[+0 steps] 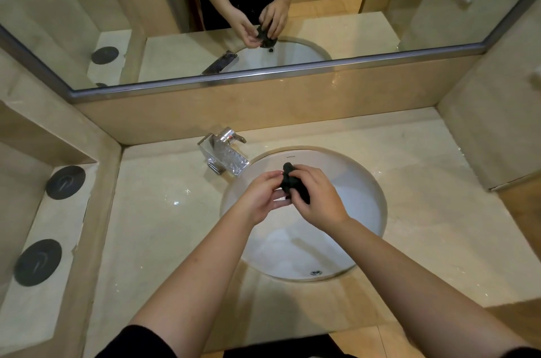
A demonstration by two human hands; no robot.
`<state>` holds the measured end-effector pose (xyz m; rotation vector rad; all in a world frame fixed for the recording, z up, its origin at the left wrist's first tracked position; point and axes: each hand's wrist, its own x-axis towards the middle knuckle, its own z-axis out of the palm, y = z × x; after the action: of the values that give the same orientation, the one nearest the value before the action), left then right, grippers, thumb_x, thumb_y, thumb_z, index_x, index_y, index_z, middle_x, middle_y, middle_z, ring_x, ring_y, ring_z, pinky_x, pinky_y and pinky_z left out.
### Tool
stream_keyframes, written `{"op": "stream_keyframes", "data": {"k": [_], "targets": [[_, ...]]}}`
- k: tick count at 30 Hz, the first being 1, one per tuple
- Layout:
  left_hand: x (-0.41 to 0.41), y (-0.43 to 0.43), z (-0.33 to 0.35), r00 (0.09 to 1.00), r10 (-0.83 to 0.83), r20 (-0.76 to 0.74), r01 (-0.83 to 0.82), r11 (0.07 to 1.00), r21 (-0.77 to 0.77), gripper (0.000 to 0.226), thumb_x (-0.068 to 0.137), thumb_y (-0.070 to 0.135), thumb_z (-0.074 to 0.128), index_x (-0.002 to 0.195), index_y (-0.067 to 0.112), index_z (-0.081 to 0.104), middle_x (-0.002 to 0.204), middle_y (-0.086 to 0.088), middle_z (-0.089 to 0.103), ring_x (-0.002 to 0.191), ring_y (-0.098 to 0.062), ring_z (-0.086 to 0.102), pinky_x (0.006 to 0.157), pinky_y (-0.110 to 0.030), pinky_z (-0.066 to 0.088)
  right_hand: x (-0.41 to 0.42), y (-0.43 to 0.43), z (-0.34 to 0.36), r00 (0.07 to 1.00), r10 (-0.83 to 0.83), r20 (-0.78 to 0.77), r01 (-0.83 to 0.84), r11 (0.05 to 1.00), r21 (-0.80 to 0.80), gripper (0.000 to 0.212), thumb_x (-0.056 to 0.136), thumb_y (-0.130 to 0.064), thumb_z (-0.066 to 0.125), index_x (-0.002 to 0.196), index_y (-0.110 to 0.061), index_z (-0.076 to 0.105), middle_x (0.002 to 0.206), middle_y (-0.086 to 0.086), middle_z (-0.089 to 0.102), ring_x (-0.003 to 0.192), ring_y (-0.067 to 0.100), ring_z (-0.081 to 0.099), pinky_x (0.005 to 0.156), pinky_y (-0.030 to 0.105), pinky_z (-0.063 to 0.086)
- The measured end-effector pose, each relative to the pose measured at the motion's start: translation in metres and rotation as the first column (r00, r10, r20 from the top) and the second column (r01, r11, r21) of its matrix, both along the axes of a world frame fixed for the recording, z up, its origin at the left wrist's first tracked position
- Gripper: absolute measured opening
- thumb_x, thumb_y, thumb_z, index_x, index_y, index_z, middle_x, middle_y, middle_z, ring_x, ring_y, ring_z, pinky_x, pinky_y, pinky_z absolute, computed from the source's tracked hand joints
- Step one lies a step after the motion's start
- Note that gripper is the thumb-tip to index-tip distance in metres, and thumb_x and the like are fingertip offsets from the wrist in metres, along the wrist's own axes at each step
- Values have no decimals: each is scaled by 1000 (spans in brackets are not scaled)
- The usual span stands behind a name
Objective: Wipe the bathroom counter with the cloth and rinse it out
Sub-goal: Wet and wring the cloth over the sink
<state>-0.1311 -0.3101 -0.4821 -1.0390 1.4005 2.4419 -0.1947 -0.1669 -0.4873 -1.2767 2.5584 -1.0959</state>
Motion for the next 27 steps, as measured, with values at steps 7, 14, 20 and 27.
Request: {"op": "stream_keyframes", "data": {"k": [7,14,20,27], "targets": [[5,-12,8,991,-65,113,89,971,-220,14,96,21,51,100,18,64,106,-3,71,101,-17,67,88,-39,50,-8,-7,0,999,13,47,-16,998,63,35,76,10,54,105,-8,60,110,3,61,102,26,54,85,33,46],[10,-25,5,986,75,149,-65,995,-76,42,101,44,33,121,17,59,124,-6,62,115,-21,59,104,-42,42,-8,-17,20,998,1,64,2,999,-55,40,71,12,51,103,-11,63,111,-1,56,100,12,53,78,12,41],[1,-29,14,991,-73,110,53,984,172,81,93,69,17,120,8,62,115,-11,68,114,-29,61,105,-46,39,-10,-27,41,998,39,47,-32,987,-160,40,68,12,50,99,-9,62,111,0,58,101,9,52,80,14,43],[3,-29,29,996,-65,66,56,990,126,39,99,43,44,116,12,60,114,-15,67,98,-33,69,78,-45,57,-24,-19,34,998,62,15,-62,998,-24,40,68,13,50,99,-9,61,109,1,62,99,21,55,79,32,48]]}}
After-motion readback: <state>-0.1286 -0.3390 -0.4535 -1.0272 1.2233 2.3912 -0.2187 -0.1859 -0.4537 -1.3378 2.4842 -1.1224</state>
